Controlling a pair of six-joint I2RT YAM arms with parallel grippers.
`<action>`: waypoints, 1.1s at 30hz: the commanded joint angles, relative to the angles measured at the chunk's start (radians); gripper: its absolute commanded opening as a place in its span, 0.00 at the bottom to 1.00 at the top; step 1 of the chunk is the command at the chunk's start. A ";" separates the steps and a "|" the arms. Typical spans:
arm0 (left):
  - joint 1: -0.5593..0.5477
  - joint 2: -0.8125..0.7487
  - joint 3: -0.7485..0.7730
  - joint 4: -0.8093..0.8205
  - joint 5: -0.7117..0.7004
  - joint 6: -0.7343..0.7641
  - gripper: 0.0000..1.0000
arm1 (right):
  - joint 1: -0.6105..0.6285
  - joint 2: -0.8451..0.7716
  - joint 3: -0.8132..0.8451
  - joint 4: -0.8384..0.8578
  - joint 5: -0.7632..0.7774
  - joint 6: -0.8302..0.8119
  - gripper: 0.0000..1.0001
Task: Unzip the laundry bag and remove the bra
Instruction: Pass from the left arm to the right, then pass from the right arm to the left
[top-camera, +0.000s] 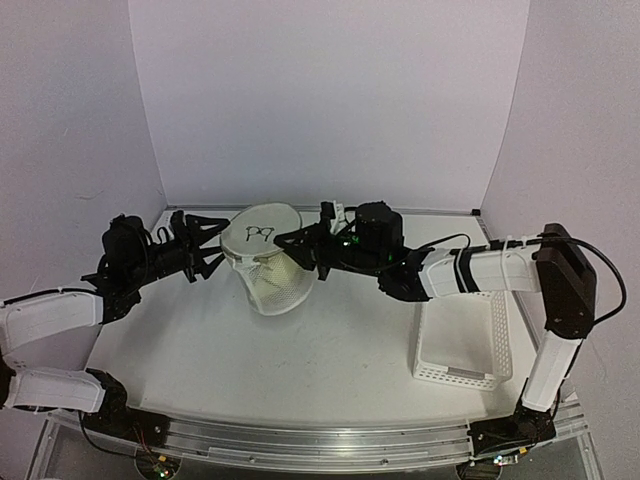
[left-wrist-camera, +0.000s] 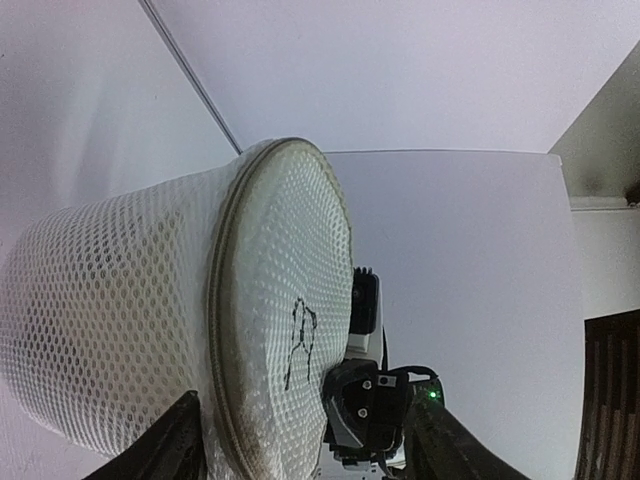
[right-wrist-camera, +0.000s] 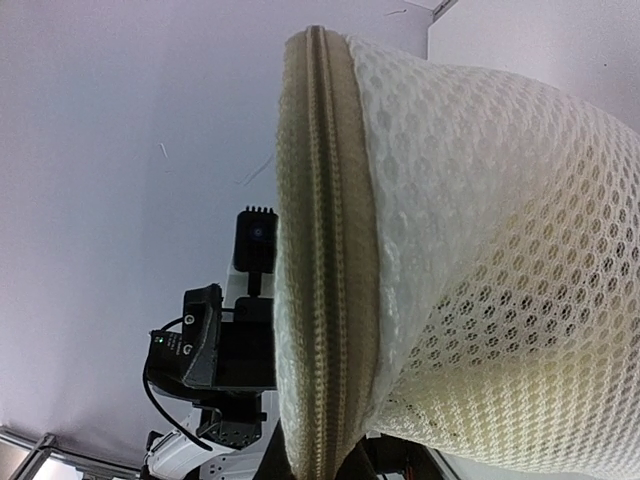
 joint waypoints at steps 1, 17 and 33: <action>-0.006 -0.007 -0.031 0.068 0.063 0.006 0.69 | 0.003 -0.068 0.008 0.099 -0.005 -0.036 0.00; -0.008 0.059 -0.069 0.066 0.175 0.062 0.68 | 0.006 -0.016 -0.041 0.180 -0.218 -0.063 0.00; -0.008 0.059 -0.090 0.066 0.223 0.073 0.00 | 0.006 0.023 -0.037 0.017 -0.270 -0.156 0.00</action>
